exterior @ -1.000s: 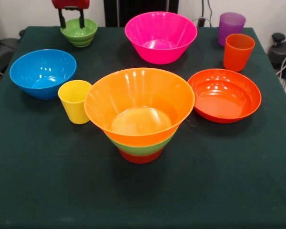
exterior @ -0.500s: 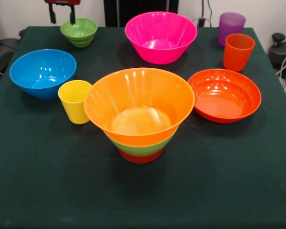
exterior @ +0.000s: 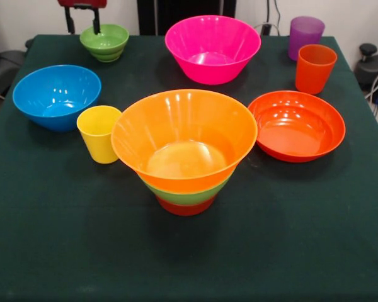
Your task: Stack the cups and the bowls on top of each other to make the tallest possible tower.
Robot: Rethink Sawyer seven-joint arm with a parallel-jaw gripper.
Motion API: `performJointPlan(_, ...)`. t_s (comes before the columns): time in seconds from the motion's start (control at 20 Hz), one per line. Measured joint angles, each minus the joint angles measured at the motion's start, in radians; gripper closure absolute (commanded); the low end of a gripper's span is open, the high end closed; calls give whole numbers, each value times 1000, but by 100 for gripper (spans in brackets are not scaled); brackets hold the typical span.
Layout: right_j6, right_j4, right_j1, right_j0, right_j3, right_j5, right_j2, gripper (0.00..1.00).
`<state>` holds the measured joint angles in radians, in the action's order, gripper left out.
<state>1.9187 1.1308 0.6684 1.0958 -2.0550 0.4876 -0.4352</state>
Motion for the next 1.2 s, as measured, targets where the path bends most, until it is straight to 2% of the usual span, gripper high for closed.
performJointPlan(0.65,0,26,-125,0,76,0,0,0)
performJointPlan(1.2,0,26,-163,0,108,0,0,0)
